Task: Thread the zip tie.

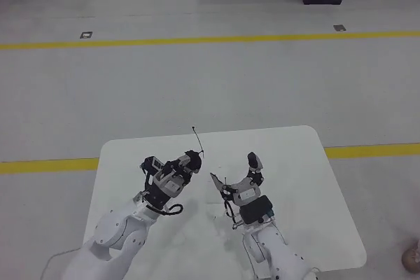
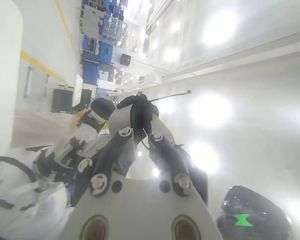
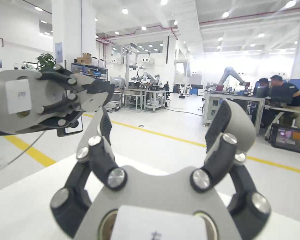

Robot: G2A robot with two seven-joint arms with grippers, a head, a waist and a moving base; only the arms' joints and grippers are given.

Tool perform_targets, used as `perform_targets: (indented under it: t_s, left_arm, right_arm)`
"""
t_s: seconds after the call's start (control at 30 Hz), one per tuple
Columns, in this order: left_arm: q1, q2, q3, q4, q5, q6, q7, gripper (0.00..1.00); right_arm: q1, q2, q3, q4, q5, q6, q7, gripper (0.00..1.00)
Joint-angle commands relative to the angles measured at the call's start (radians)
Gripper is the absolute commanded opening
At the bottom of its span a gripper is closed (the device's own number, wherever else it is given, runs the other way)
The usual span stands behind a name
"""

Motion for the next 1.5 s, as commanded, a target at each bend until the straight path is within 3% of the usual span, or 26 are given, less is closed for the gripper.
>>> perform_targets:
  t_s: [0.0, 0.23, 0.53, 0.63, 0.87, 1.47]
  left_arm:
    - [-0.001, 0.000, -0.001, 0.000, 0.005, 0.001, -0.002, 0.00]
    - [-0.001, -0.004, 0.005, 0.014, -0.031, -0.002, 0.006, 0.00]
    - [0.009, -0.020, 0.006, 0.022, -0.315, 0.025, -0.020, 0.00]
    - [0.011, -0.021, -0.003, 0.024, -0.334, 0.032, -0.030, 0.00]
    - [0.014, -0.025, -0.008, 0.032, -0.346, 0.037, -0.042, 0.00]
    - [0.018, -0.034, -0.001, 0.045, -0.316, 0.028, -0.077, 0.00]
  right_arm:
    - [0.002, 0.000, 0.000, 0.002, 0.002, 0.004, -0.002, 1.00]
    - [0.027, -0.001, -0.014, 0.001, 0.002, -0.010, -0.001, 1.00]
    - [0.128, -0.002, -0.068, 0.065, 0.002, 0.023, -0.004, 1.00]
    - [0.136, 0.000, -0.077, 0.072, 0.002, 0.033, -0.006, 1.00]
    - [0.152, 0.000, -0.096, 0.077, 0.002, 0.020, 0.003, 0.50]
    - [0.191, -0.020, -0.143, 0.113, 0.006, -0.009, 0.031, 0.39]
